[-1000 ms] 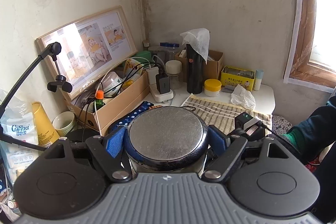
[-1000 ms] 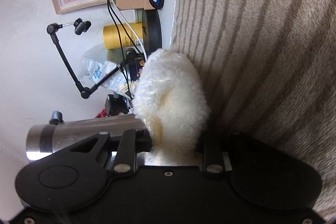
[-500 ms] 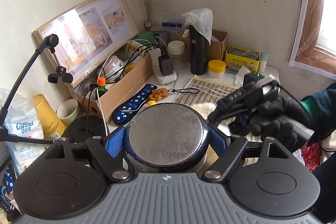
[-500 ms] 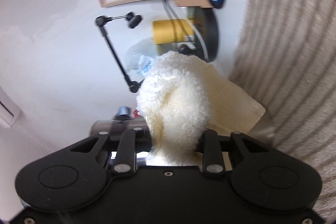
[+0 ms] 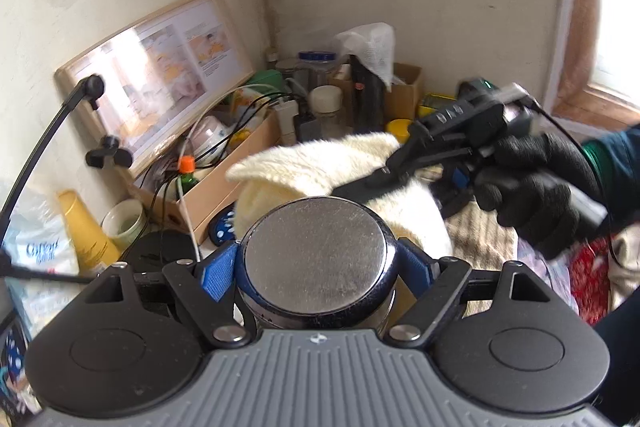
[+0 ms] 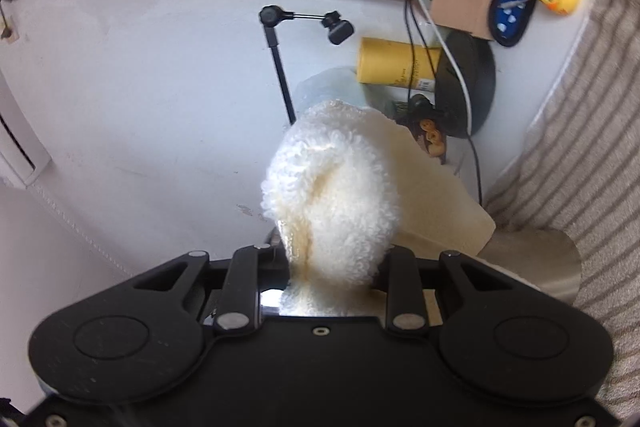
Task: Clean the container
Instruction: 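Wipe the cream towel around the thermos lid with the right gripper, then withdraw the right gripper with the towel from the thermos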
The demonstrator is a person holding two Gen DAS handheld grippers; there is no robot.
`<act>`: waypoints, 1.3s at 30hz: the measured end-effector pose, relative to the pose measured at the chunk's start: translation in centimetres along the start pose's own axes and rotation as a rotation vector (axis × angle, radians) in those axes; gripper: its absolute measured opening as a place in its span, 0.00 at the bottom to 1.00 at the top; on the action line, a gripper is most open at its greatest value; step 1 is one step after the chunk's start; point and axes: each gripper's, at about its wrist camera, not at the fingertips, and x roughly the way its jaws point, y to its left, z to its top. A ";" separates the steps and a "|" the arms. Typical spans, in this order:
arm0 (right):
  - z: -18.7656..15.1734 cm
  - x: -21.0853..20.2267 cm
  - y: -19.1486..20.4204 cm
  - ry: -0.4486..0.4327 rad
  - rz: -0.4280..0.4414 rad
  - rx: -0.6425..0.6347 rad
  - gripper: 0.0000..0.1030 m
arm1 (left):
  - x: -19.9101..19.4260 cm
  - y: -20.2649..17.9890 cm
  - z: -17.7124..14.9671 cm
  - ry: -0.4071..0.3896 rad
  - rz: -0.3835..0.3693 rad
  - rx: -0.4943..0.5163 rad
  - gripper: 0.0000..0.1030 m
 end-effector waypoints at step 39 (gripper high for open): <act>-3.5 -3.2 -1.4 -0.145 0.063 0.059 0.25 | 1.2 -1.7 1.5 0.031 0.117 -0.166 0.81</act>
